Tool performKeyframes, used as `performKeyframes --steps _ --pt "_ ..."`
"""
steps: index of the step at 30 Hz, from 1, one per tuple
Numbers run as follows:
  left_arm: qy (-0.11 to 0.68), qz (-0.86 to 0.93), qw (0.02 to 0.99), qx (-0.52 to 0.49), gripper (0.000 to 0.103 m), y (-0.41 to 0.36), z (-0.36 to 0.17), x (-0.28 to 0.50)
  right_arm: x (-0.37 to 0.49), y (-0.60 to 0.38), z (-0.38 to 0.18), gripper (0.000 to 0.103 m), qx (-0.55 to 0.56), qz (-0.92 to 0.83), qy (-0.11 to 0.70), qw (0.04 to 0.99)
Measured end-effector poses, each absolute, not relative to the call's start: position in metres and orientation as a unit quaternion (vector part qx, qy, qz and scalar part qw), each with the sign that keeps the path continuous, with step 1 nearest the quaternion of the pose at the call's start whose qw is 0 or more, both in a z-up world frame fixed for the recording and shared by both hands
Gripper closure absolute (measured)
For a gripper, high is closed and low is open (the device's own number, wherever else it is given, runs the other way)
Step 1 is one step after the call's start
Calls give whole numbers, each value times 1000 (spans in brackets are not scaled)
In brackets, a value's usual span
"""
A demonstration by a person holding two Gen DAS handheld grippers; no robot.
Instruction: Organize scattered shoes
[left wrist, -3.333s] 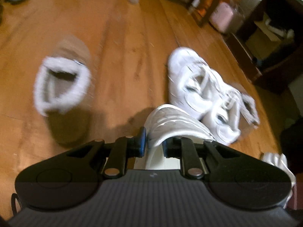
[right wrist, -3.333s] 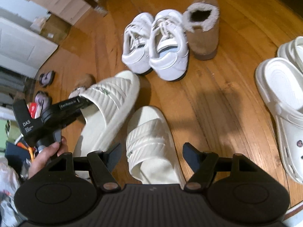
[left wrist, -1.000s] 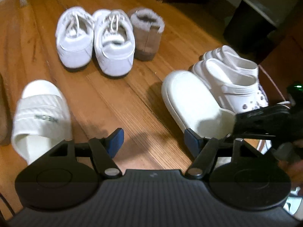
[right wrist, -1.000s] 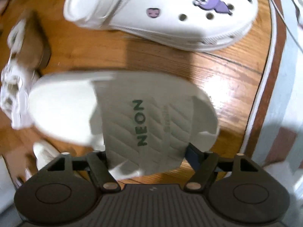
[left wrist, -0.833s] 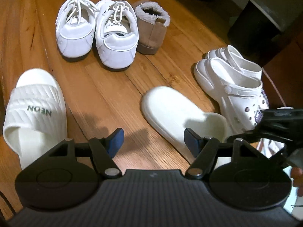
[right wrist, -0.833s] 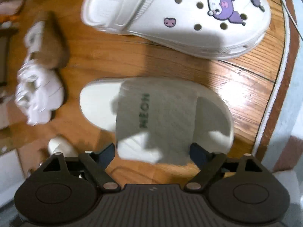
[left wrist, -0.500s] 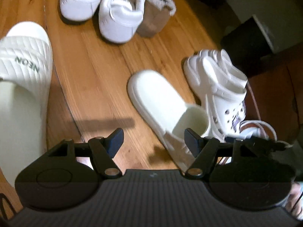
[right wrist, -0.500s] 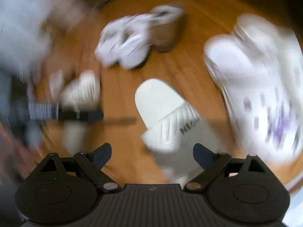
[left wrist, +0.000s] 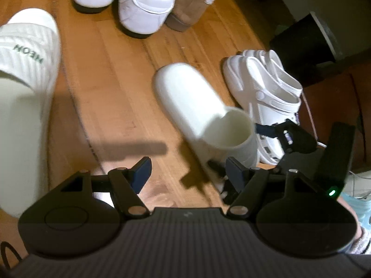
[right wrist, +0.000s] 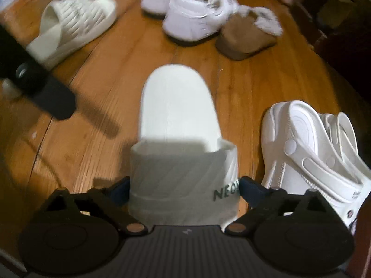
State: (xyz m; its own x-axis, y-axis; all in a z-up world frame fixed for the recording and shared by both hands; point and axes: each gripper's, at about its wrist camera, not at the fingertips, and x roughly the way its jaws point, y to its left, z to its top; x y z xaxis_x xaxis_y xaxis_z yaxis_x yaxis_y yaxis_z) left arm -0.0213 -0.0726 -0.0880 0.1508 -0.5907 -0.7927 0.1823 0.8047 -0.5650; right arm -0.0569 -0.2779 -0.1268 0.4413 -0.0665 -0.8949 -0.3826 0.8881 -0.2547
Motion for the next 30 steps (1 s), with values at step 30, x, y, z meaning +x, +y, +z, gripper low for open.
performKeyframes --steps 30 --pt "496 -40 866 -45 34 71 -105 3 -50 -140 -62 24 26 203 480 853"
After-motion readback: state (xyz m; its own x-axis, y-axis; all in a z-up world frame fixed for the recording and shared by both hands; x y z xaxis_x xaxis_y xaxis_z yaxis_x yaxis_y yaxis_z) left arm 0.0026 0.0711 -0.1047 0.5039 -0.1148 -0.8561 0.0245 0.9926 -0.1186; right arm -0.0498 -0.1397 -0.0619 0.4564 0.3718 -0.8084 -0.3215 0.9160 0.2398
